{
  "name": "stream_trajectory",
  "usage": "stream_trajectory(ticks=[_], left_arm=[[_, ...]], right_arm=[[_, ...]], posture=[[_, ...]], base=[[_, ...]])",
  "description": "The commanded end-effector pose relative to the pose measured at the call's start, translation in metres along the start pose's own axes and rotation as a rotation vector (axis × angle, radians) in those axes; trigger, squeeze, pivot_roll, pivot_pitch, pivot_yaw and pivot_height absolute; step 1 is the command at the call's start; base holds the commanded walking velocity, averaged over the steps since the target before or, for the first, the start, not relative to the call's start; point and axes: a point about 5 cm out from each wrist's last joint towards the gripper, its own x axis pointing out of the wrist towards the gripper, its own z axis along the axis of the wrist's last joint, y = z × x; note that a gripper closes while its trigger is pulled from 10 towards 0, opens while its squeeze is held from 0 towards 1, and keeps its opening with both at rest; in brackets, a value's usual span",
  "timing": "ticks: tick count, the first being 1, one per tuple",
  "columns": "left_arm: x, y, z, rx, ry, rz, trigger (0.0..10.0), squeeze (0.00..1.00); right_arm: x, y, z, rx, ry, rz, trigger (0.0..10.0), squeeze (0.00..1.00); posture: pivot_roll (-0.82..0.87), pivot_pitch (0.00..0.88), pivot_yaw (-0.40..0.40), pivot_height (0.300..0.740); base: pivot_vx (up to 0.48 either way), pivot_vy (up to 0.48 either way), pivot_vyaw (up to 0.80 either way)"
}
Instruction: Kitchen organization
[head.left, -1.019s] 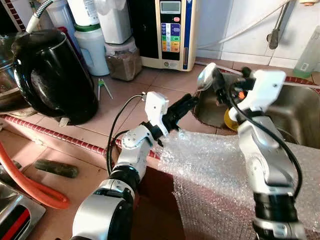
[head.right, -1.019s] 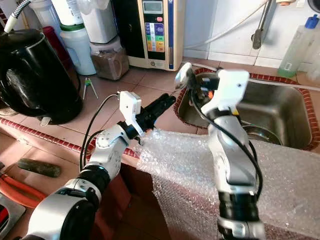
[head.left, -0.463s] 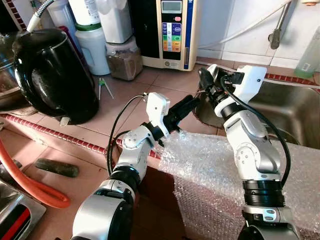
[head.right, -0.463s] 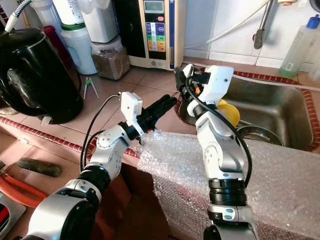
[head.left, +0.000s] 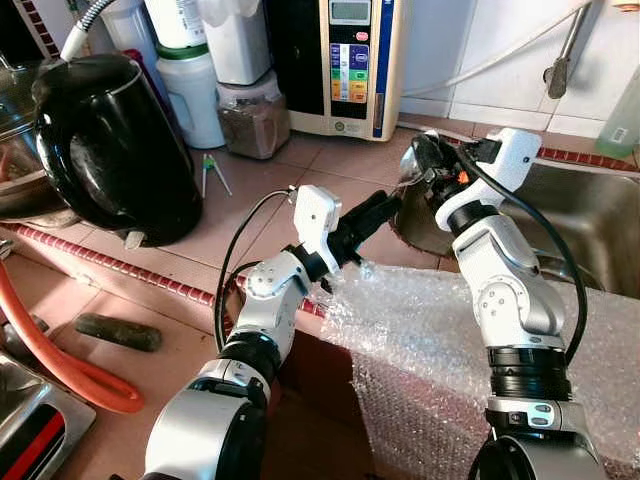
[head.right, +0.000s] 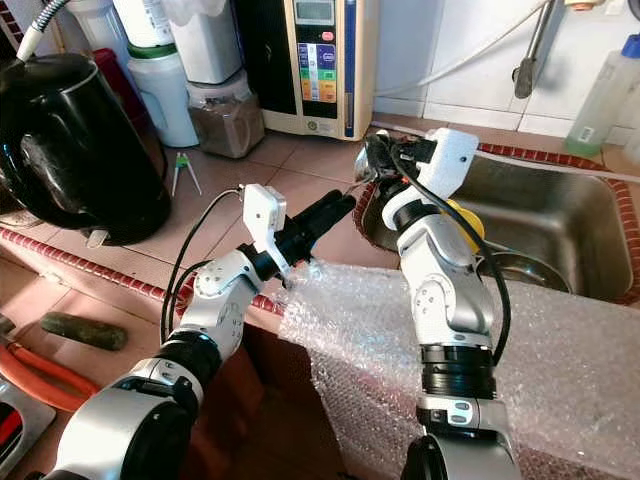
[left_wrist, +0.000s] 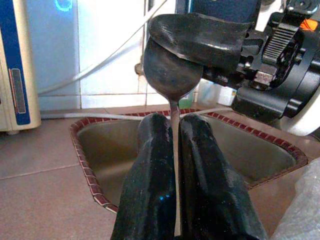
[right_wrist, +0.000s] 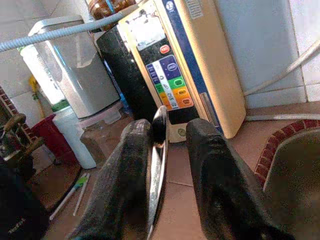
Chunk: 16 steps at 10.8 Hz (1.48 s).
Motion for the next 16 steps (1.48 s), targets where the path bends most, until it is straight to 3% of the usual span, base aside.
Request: stream_trajectory(ticks=[1, 4, 8, 9, 13, 16], left_arm=[[0.004, -0.006, 0.001, -0.01, -0.026, -0.018, 0.0, 0.0], [0.004, -0.005, 0.002, -0.006, -0.022, -0.016, 0.0, 0.0], [0.005, -0.006, 0.002, -0.008, -0.022, -0.017, 0.0, 0.0], [0.006, -0.006, 0.0, -0.008, -0.005, -0.027, 10.0, 1.0], [-0.003, 0.013, 0.002, 0.031, 0.067, 0.047, 10.0, 1.0], [-0.019, 0.031, -0.001, 0.135, 0.168, 0.119, 10.0, 1.0]], right_arm=[[0.003, 0.0, 0.0, 0.023, 0.016, -0.01, 0.0, 0.0], [-0.001, 0.008, -0.018, 0.042, 0.124, 0.06, 0.0, 0.0], [-0.003, 0.003, -0.018, 0.007, 0.131, 0.03, 0.0, 0.0], [-0.006, -0.003, -0.008, -0.06, 0.067, -0.02, 0.0, 0.0], [-0.008, -0.002, 0.006, -0.148, -0.061, -0.053, 0.0, 0.0], [-0.009, -0.004, 0.023, -0.335, -0.142, -0.08, 0.0, 0.0]], posture=[[-0.18, 0.026, 0.072, 0.74], [-0.18, 0.022, 0.073, 0.74], [-0.18, 0.021, 0.074, 0.74], [-0.18, 0.019, 0.071, 0.74], [-0.16, 0.009, 0.063, 0.74], [-0.14, 0.004, 0.061, 0.74]], base=[[0.0, 0.0, 0.0], [0.0, 0.0, 0.0], [0.0, 0.0, 0.0], [0.0, 0.0, 0.0], [0.0, 0.0, 0.0], [0.0, 0.0, 0.0]])
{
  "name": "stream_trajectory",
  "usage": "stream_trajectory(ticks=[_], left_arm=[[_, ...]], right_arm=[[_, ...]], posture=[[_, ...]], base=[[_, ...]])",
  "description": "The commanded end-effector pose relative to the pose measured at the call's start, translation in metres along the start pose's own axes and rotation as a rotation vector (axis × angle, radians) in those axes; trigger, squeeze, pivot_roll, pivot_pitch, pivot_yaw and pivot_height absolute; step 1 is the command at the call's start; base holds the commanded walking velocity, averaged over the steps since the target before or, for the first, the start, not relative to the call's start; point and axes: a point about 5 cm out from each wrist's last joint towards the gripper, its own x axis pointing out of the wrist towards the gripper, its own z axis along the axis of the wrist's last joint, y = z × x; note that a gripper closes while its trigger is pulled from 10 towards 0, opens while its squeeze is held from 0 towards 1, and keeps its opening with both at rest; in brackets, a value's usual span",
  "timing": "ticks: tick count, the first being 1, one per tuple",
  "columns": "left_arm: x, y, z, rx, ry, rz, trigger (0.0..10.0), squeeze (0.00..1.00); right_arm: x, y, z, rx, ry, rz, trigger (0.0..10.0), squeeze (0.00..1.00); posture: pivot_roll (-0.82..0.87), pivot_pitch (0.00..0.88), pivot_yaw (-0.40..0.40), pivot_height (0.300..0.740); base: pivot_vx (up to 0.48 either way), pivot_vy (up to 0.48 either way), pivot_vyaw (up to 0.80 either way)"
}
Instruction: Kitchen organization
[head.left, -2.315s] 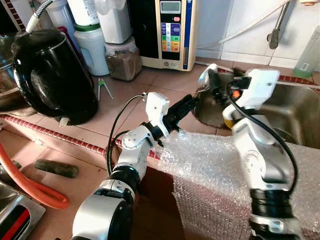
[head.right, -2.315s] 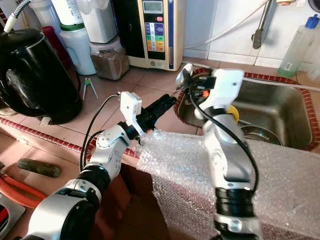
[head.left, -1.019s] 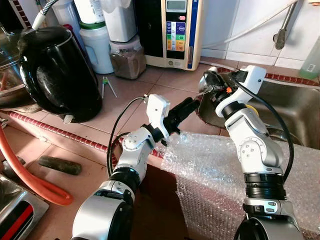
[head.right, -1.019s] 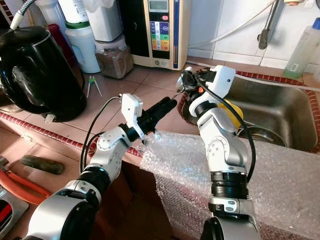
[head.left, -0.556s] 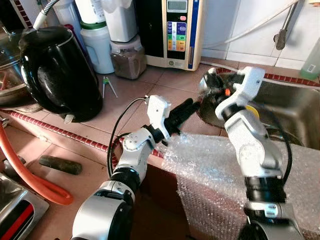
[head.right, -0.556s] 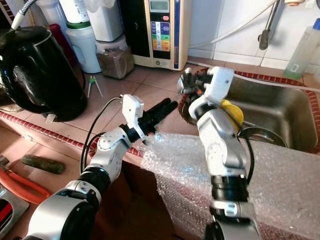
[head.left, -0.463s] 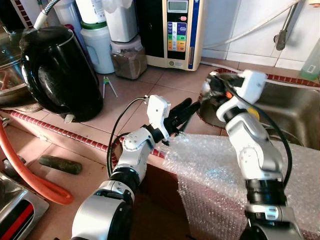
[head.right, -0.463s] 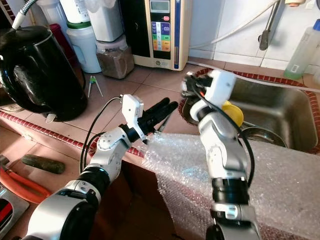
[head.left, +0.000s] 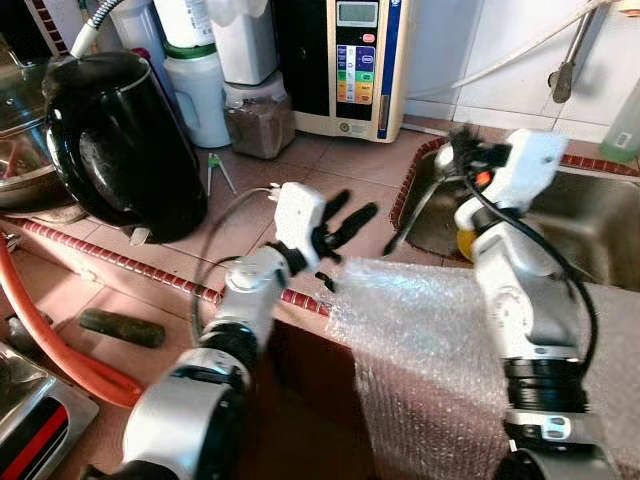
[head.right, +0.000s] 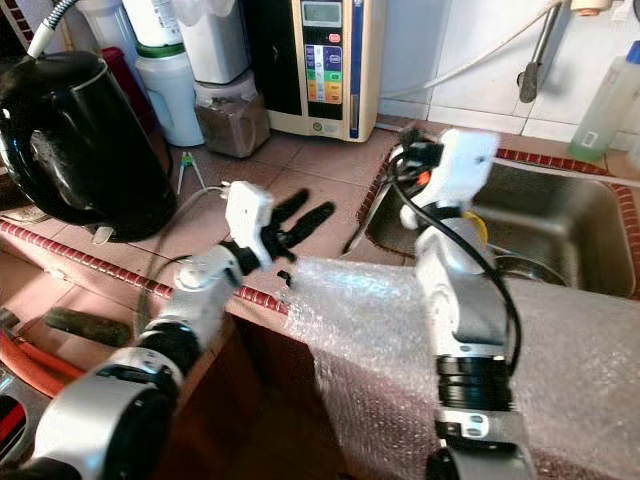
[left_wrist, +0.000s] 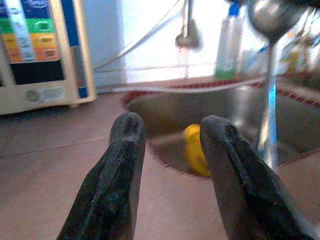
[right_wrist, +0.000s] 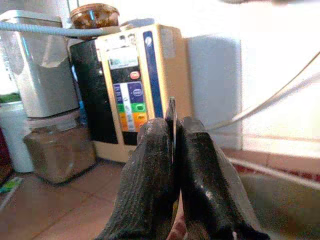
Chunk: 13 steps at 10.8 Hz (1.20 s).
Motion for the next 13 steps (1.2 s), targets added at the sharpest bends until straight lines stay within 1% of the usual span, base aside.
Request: stream_trajectory(ticks=[1, 2, 3, 4, 5, 6, 7, 8, 9, 10, 11, 12, 13], left_arm=[[-0.003, 0.003, -0.004, 0.031, 0.039, 0.016, 10.0, 1.0], [-0.004, 0.004, -0.005, 0.045, 0.05, 0.027, 10.0, 1.0], [-0.005, 0.003, -0.006, 0.056, 0.055, 0.013, 10.0, 1.0], [-0.007, 0.007, -0.008, 0.07, 0.079, 0.046, 10.0, 1.0], [-0.011, 0.017, -0.005, 0.096, 0.079, 0.113, 10.0, 1.0], [-0.015, 0.031, 0.004, 0.146, 0.07, 0.193, 10.0, 1.0], [-0.017, 0.04, 0.011, 0.146, 0.057, 0.226, 10.0, 1.0], [-0.021, 0.048, 0.015, 0.139, 0.048, 0.274, 10.0, 1.0], [-0.028, 0.057, 0.017, 0.149, 0.046, 0.331, 10.0, 1.0], [-0.038, 0.065, 0.012, 0.154, 0.08, 0.38, 10.0, 1.0], [-0.045, 0.066, 0.007, 0.161, 0.099, 0.381, 10.0, 1.0], [-0.051, 0.067, 0.004, 0.161, 0.096, 0.369, 10.0, 1.0], [-0.053, 0.068, 0.004, 0.147, 0.087, 0.392, 10.0, 1.0]], right_arm=[[0.003, 0.003, 0.011, -0.022, -0.047, 0.01, 0.0, 0.0], [0.002, 0.001, 0.01, -0.03, -0.049, 0.0, 0.0, 0.0], [0.0, 0.0, 0.009, -0.052, -0.052, -0.004, 0.0, 0.0], [-0.002, -0.002, 0.01, -0.088, -0.061, -0.012, 0.0, 0.0], [-0.004, -0.006, 0.012, -0.141, -0.069, -0.021, 0.0, 0.0], [-0.01, -0.016, 0.01, -0.213, -0.063, -0.04, 0.0, 0.0], [-0.017, -0.028, 0.008, -0.282, -0.053, -0.071, 0.0, 0.0], [-0.023, -0.04, 0.007, -0.317, -0.039, -0.114, 0.0, 0.0], [-0.031, -0.051, 0.004, -0.347, -0.022, -0.134, 0.0, 0.0], [-0.04, -0.062, 0.002, -0.407, 0.0, -0.138, 0.0, 0.0], [-0.047, -0.07, 0.0, -0.455, 0.021, -0.137, 0.0, 0.0], [-0.057, -0.084, -0.004, -0.523, 0.067, -0.148, 0.0, 0.0], [-0.068, -0.101, -0.006, -0.585, 0.11, -0.208, 0.0, 0.0]], posture=[[-0.14, 0.004, 0.063, 0.74], [-0.13, 0.004, 0.063, 0.74], [-0.12, 0.004, 0.065, 0.74], [-0.12, 0.002, 0.066, 0.74], [-0.12, 0.0, 0.067, 0.74], [-0.11, 0.0, 0.066, 0.74], [-0.09, 0.0, 0.061, 0.74], [-0.09, 0.0, 0.059, 0.74], [-0.08, 0.0, 0.056, 0.74], [-0.07, 0.0, 0.05, 0.74], [-0.06, 0.0, 0.047, 0.74], [-0.05, 0.0, 0.042, 0.74], [-0.05, 0.0, 0.036, 0.74]], base=[[0.0, 0.0, 0.0], [0.0, 0.0, 0.0], [0.0, 0.0, 0.0], [0.0, 0.0, 0.0], [0.0, 0.0, 0.0], [0.0, 0.0, 0.0], [0.0, 0.0, 0.0], [0.0, 0.0, 0.0], [0.0, 0.0, 0.0], [0.0, 0.0, 0.0], [0.0, 0.0, 0.0], [0.0, 0.0, 0.0], [0.0, 0.0, 0.0]])
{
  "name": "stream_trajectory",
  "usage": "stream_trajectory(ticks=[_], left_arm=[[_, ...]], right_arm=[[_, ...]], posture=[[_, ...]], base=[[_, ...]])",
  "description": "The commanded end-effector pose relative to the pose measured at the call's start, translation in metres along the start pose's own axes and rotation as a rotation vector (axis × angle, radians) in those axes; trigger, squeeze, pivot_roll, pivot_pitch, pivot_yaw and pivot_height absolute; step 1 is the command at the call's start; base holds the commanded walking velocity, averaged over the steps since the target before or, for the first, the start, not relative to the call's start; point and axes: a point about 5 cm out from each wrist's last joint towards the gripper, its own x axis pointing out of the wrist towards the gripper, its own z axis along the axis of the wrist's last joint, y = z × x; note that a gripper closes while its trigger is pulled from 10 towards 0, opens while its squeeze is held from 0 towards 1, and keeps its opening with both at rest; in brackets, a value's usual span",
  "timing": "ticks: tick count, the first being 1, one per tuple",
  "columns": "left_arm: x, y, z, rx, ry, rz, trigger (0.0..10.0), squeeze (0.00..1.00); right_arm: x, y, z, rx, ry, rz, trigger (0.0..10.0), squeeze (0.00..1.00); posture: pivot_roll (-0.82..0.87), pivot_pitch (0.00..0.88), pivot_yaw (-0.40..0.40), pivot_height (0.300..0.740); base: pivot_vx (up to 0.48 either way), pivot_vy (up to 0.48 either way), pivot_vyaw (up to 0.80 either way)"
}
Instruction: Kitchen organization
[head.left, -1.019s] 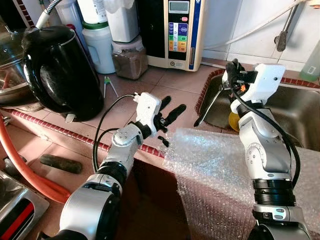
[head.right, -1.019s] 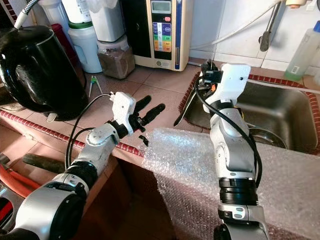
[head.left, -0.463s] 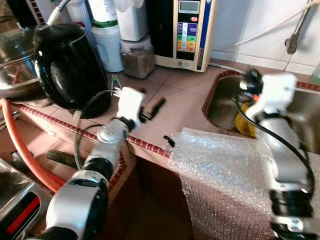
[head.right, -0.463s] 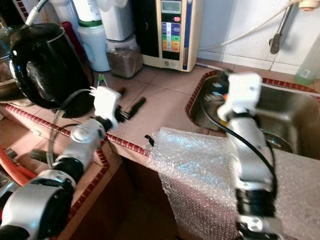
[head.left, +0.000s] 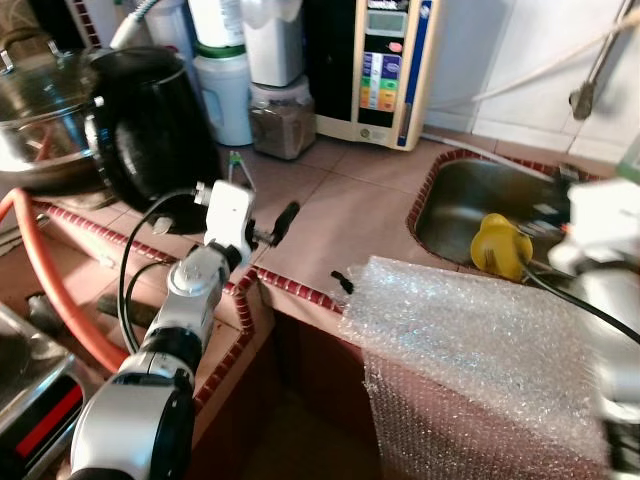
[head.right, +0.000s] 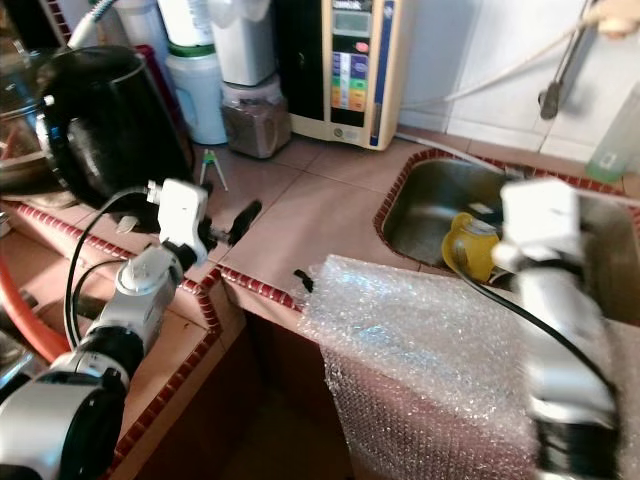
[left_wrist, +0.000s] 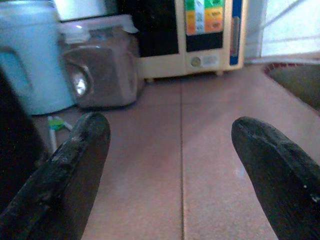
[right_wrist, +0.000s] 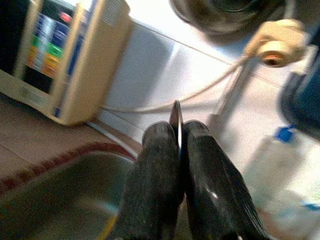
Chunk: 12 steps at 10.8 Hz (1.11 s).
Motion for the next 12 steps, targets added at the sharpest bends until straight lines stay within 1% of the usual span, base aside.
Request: stream_trajectory(ticks=[1, 2, 3, 4, 5, 6, 7, 8, 9, 11, 12], left_arm=[[0.002, -0.001, 0.007, -0.014, -0.028, -0.012, 10.0, 1.0], [0.002, -0.011, 0.006, -0.025, -0.036, -0.082, 10.0, 1.0], [0.003, -0.021, 0.007, -0.018, -0.048, -0.153, 10.0, 1.0], [0.008, -0.027, 0.014, -0.026, -0.062, -0.188, 10.0, 1.0], [0.011, -0.03, 0.018, -0.04, -0.067, -0.204, 10.0, 0.92], [0.012, -0.03, 0.018, -0.044, -0.068, -0.208, 10.0, 0.92], [0.012, -0.03, 0.018, -0.052, -0.064, -0.206, 10.0, 0.92], [0.012, -0.03, 0.017, -0.057, -0.058, -0.204, 10.0, 0.93], [0.011, -0.03, 0.016, -0.055, -0.055, -0.206, 10.0, 0.92], [0.01, -0.029, 0.015, -0.06, -0.049, -0.208, 10.0, 0.93], [0.01, -0.03, 0.015, -0.063, -0.047, -0.204, 10.0, 0.93]], right_arm=[[-0.007, -0.008, -0.014, -0.026, 0.066, -0.036, 0.0, 0.0], [-0.011, -0.016, -0.02, -0.037, 0.087, -0.078, 0.0, 0.0], [-0.014, -0.017, -0.019, -0.039, 0.081, -0.082, 0.0, 0.0], [-0.018, -0.019, -0.02, -0.078, 0.085, -0.093, 0.0, 0.0], [-0.023, -0.021, -0.022, -0.098, 0.092, -0.108, 3.5, 0.0], [-0.025, -0.021, -0.023, -0.101, 0.095, -0.108, 6.7, 0.0], [-0.028, -0.019, -0.024, -0.103, 0.102, -0.109, 10.0, 0.0], [-0.029, -0.017, -0.024, -0.087, 0.103, -0.102, 10.0, 0.0], [-0.029, -0.014, -0.024, -0.09, 0.101, -0.099, 10.0, 0.0], [-0.027, -0.014, -0.017, -0.169, 0.065, -0.083, 10.0, 0.0], [-0.025, -0.018, -0.017, -0.169, 0.065, -0.089, 10.0, 0.0]], posture=[[-0.04, 0.0, 0.033, 0.74], [-0.05, 0.0, 0.037, 0.74], [-0.05, 0.0, 0.042, 0.74], [-0.06, 0.0, 0.049, 0.74], [-0.06, 0.0, 0.057, 0.74], [-0.06, 0.0, 0.059, 0.74], [-0.07, 0.0, 0.065, 0.74], [-0.07, 0.0, 0.065, 0.74], [-0.07, 0.0, 0.065, 0.74], [-0.07, 0.0, 0.064, 0.74], [-0.07, 0.0, 0.064, 0.74]], base=[[0.0, 0.0, 0.0], [0.0, 0.0, 0.0], [0.0, 0.0, 0.0], [0.0, 0.0, 0.0], [0.0, 0.0, 0.0], [0.0, 0.0, 0.0], [0.0, -0.334, 0.0], [0.0, -0.311, 0.0], [0.0, -0.319, 0.0], [0.0, -0.315, 0.0], [0.0, -0.345, 0.0]])
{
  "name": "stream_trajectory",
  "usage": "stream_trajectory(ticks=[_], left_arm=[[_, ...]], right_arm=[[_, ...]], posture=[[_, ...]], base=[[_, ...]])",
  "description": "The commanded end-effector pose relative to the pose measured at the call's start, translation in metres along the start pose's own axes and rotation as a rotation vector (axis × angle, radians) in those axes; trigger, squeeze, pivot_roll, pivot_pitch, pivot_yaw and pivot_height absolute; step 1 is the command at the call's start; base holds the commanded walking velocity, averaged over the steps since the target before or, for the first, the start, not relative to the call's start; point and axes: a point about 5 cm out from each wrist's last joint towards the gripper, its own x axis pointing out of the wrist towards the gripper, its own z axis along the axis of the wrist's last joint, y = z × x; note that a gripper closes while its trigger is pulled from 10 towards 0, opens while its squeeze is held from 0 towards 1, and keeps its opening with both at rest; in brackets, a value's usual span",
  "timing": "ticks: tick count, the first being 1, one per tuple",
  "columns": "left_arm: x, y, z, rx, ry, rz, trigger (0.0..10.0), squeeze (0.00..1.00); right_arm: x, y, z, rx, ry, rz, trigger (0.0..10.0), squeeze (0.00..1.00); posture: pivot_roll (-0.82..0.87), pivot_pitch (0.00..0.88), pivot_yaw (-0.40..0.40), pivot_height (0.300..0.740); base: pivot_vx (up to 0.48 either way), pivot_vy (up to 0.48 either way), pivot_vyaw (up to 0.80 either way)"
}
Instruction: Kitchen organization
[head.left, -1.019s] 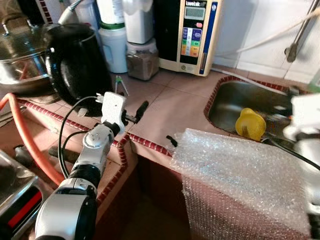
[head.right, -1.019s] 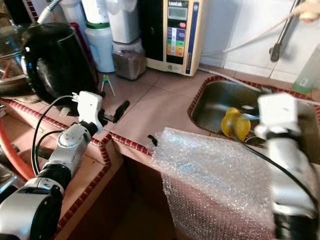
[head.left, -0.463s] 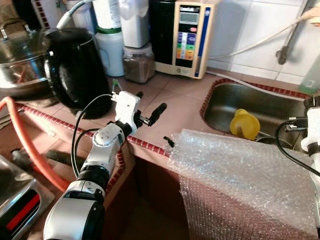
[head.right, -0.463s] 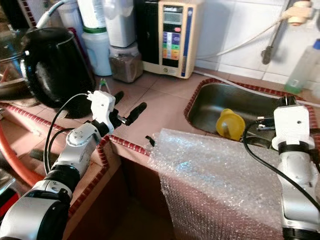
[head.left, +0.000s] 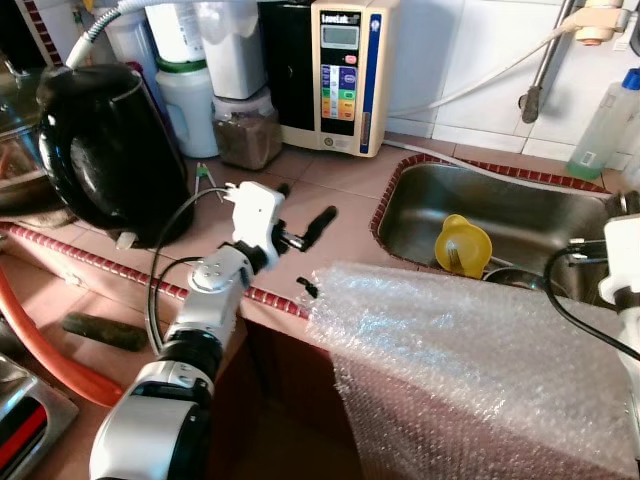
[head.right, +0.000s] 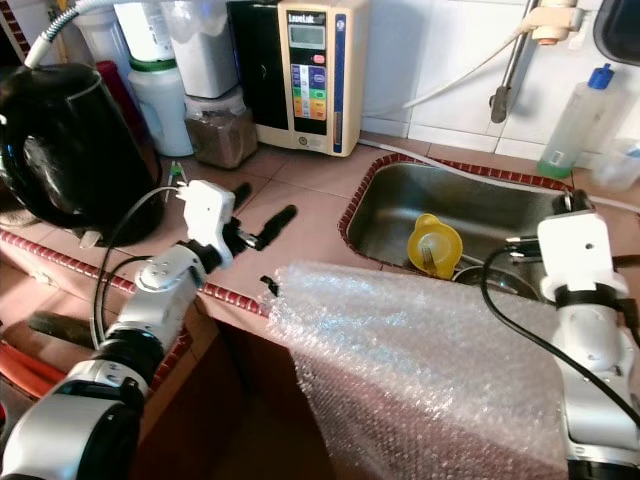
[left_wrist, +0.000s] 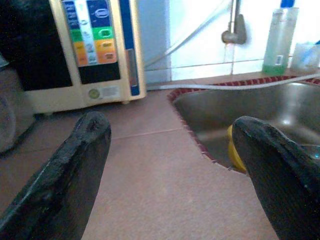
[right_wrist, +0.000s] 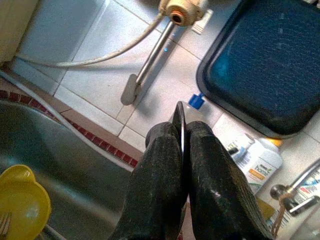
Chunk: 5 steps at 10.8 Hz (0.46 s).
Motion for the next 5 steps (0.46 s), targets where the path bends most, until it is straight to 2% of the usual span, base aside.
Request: stream_trajectory(ticks=[1, 5], left_arm=[[-0.002, 0.0045, 0.0023, 0.009, 0.0, 0.007, 10.0, 0.93], [-0.002, 0.0043, 0.0011, 0.006, 0.011, 0.003, 10.0, 0.94]], right_arm=[[0.0002, 0.0004, -0.0022, -0.005, 0.013, 0.01, 10.0, 0.0], [-0.001, 0.0063, -0.0007, -0.003, 0.011, 0.016, 10.0, 0.0]], posture=[[-0.07, 0.0, 0.064, 0.74], [-0.07, 0.0, 0.068, 0.74]], base=[[0.0, -0.349, 0.0], [0.0, -0.347, 0.0]])
